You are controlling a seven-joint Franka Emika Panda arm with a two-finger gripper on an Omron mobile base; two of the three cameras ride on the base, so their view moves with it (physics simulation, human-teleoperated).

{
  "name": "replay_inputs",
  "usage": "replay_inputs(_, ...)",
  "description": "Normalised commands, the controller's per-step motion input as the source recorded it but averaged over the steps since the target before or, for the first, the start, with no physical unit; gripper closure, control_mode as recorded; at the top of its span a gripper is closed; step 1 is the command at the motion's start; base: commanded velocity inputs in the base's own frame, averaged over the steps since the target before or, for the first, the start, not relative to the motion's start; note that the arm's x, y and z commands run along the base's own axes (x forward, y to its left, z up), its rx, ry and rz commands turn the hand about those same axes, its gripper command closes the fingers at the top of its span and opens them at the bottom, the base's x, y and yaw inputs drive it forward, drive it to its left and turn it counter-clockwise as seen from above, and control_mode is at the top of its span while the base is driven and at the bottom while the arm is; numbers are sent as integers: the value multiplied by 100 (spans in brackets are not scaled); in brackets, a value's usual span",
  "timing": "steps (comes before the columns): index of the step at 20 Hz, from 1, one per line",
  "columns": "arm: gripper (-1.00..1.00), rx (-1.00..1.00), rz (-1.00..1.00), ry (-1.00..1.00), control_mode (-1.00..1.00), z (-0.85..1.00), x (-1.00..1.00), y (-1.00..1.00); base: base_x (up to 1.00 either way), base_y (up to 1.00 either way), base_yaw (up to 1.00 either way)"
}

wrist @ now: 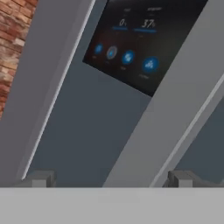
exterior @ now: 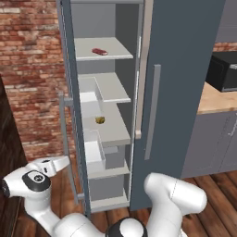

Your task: There's a steak in the fridge that needs to be moved to the freezer for freezing. Pick up the steak from the fridge, place it on any shelf in the freezer, and close the fridge and freezer doors when done.

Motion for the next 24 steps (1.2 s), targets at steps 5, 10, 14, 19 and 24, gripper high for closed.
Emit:
replay_inputs(5,-100,9,0,0,-100,-27,35,-100,0,0,0)
replay_inputs(10,-100,11,0,0,-100,-24,52,-100,0,0,0)
replay_inputs(14,-100,18,0,0,-100,-3,83,-100,0,0,0)
replay_inputs(19,-100,16,-2,5,-100,-10,97,-100,0,0,0)
replay_inputs(24,-100,13,-2,9,-100,-11,100,-100,0,0,0)
